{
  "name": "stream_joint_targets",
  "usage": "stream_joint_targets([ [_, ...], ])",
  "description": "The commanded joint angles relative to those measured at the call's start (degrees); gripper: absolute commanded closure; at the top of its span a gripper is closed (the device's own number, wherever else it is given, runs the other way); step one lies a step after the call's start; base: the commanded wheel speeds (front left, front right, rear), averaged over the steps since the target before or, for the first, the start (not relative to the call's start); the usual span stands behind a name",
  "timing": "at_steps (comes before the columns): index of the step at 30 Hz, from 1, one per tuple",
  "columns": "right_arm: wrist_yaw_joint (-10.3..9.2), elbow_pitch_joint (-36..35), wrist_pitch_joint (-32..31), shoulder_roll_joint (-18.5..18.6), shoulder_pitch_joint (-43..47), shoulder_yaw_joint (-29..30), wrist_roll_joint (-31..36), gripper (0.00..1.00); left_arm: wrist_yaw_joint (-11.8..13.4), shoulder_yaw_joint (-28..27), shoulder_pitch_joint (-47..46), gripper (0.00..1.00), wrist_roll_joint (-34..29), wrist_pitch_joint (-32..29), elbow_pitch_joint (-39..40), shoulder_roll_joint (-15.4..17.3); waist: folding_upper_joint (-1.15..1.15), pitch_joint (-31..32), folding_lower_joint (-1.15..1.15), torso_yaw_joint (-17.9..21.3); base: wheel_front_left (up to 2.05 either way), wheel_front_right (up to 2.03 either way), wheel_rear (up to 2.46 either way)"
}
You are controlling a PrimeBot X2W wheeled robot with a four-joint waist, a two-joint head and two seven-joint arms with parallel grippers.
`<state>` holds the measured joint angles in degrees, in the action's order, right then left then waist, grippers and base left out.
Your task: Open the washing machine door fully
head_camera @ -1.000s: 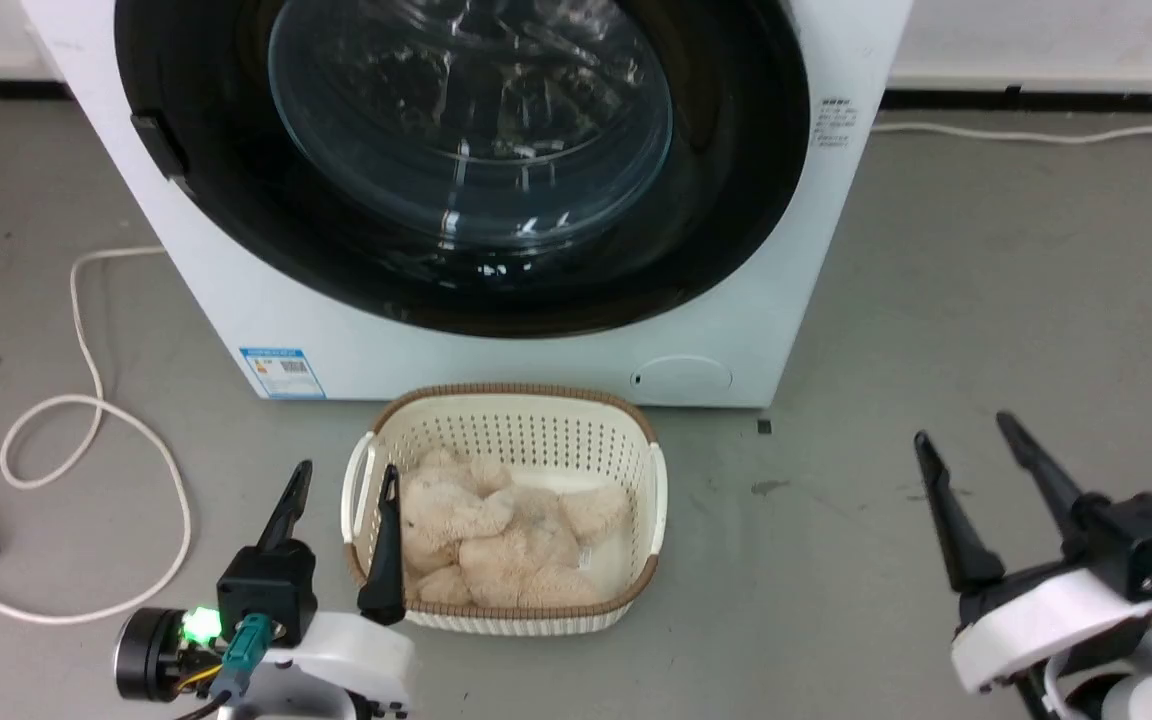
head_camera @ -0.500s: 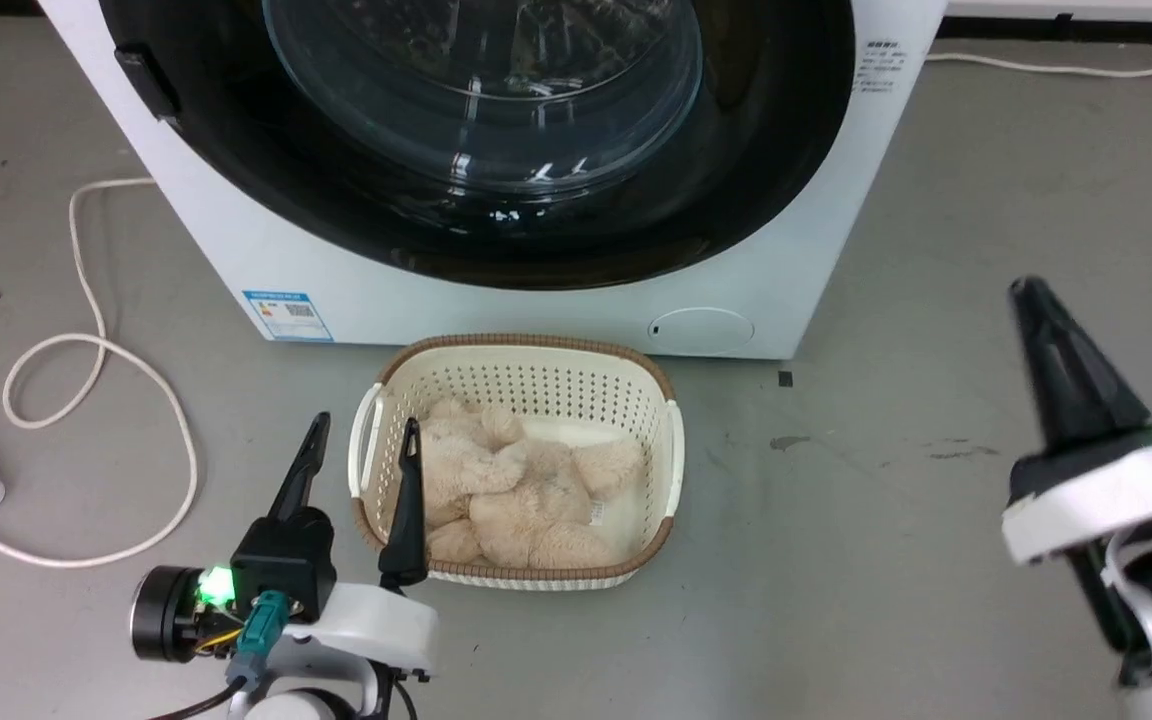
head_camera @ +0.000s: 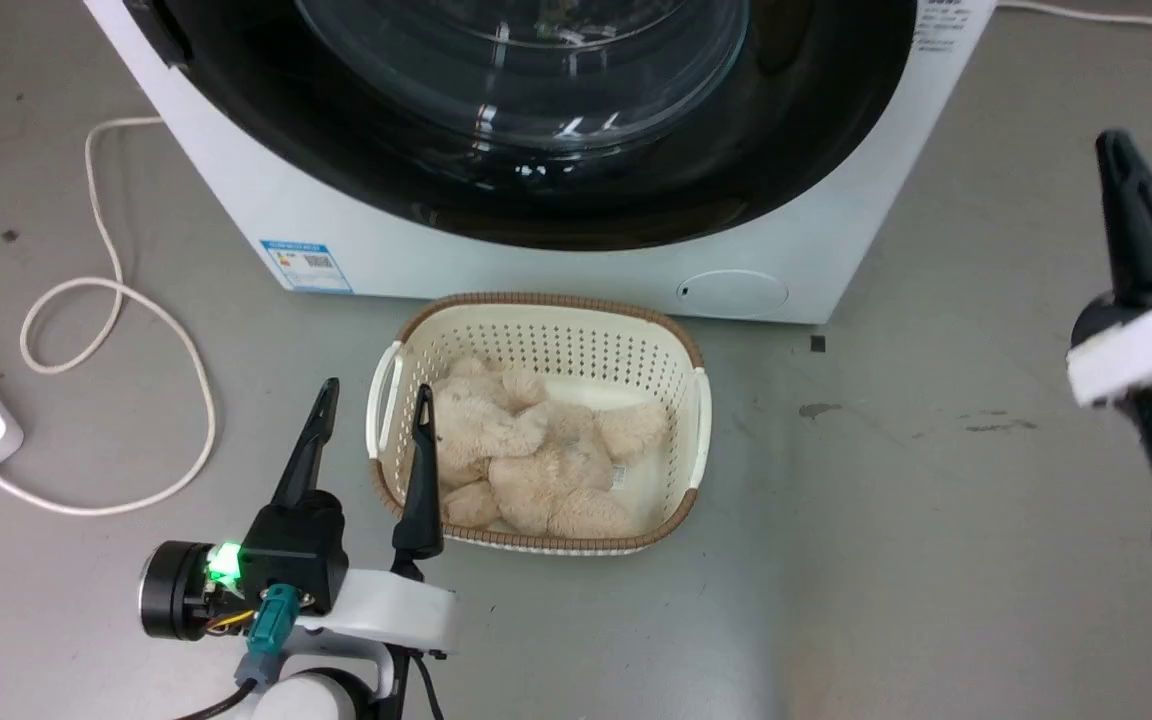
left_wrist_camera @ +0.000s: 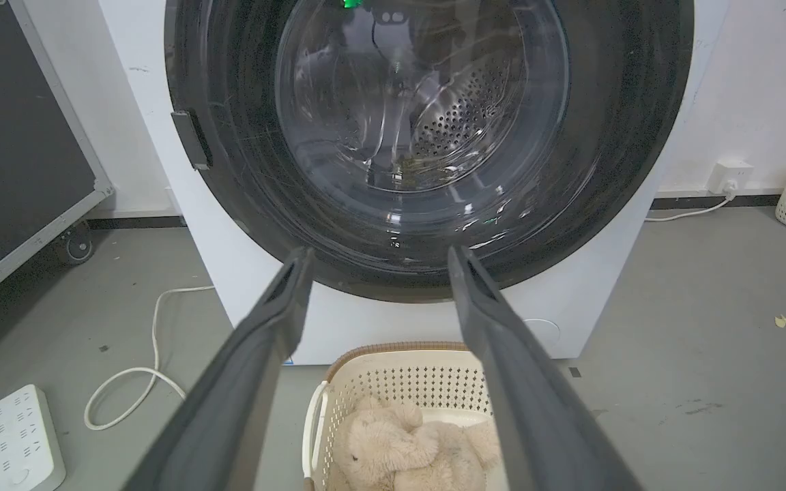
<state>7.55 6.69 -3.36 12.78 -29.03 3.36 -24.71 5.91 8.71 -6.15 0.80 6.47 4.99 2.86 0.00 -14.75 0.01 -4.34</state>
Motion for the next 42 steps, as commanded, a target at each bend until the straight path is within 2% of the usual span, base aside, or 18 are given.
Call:
stream_joint_targets([
  [1, -0.02, 1.5, -1.3, 0.2, -3.4, 0.6, -2.5, 1.00, 0.4, 0.7, -1.0, 0.00, 0.5, 0.7, 0.4, 0.0, 0.00, -0.8, -0.01, -0.5, 0.00, 0.00, 0.00],
  [18, -0.03, 18.1, -15.7, 0.3, -21.6, 6.8, -18.6, 1.00, 2.7, 4.0, -3.3, 0.00, 1.2, 2.7, 2.3, 0.0, 0.00, -5.9, -0.01, -3.3, 0.00, 0.00, 0.00],
  [32, -0.04, 32.2, -25.5, 3.0, -35.6, 10.5, -25.0, 1.00, 4.7, 7.0, -5.4, 0.00, 1.5, 4.3, 4.5, 0.0, 0.00, -10.2, -0.01, -5.6, 0.00, 0.00, 0.00],
  [42, -0.05, 38.5, -32.2, 3.8, -44.7, 11.9, -29.2, 1.00, 6.4, 9.0, -6.9, 0.00, 1.8, 5.5, 5.4, 0.0, 0.00, -13.3, -0.01, -7.1, 0.00, 0.00, 0.00],
])
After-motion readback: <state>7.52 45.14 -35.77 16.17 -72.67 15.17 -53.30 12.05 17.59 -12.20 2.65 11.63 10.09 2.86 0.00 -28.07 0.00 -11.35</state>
